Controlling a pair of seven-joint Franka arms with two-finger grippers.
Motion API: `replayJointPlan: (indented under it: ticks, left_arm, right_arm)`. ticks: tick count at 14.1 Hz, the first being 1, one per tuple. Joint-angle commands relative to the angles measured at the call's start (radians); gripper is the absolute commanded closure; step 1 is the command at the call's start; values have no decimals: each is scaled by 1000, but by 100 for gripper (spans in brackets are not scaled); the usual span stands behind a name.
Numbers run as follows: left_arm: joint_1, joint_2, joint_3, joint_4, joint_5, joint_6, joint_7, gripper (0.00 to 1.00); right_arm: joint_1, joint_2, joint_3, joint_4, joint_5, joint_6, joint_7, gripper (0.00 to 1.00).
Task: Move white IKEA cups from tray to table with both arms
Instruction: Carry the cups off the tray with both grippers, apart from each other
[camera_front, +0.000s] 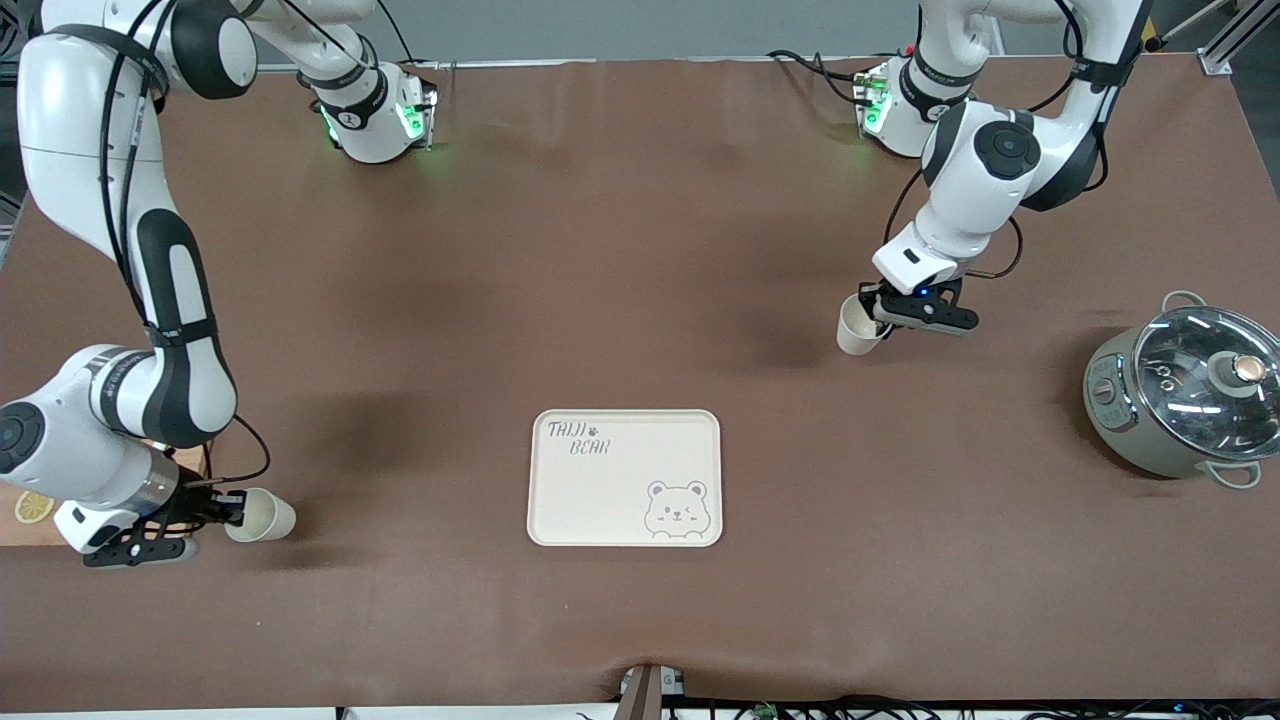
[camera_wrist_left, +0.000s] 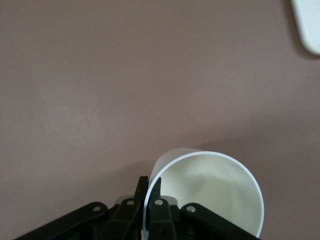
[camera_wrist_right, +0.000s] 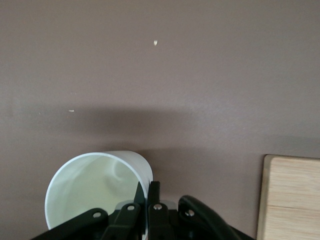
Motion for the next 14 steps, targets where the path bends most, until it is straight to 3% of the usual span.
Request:
replayJointPlan:
  ticks: [1, 4, 5, 8, 9, 14]
  left_arm:
    - [48, -21, -11, -35, 8, 16, 55, 100]
    - [96, 17, -11, -35, -4, 22, 125, 100]
    - [96, 31, -11, -33, -7, 37, 132, 100]
    - [114, 48, -11, -35, -7, 51, 132, 100]
    - [116, 50, -11, -37, -7, 51, 132, 100]
    - [116, 60, -12, -47, -40, 47, 135, 100]
  right_arm:
    - [-8, 4, 11, -2, 23, -24, -22, 100]
    - [-7, 16, 11, -2, 23, -25, -19, 100]
    - [-5, 16, 11, -2, 23, -25, -19, 85]
    - [0, 12, 11, 1, 23, -25, -28, 8]
    - [4, 4, 9, 3, 20, -27, -28, 0]
    - [18, -60, 8, 6, 8, -36, -23, 0]
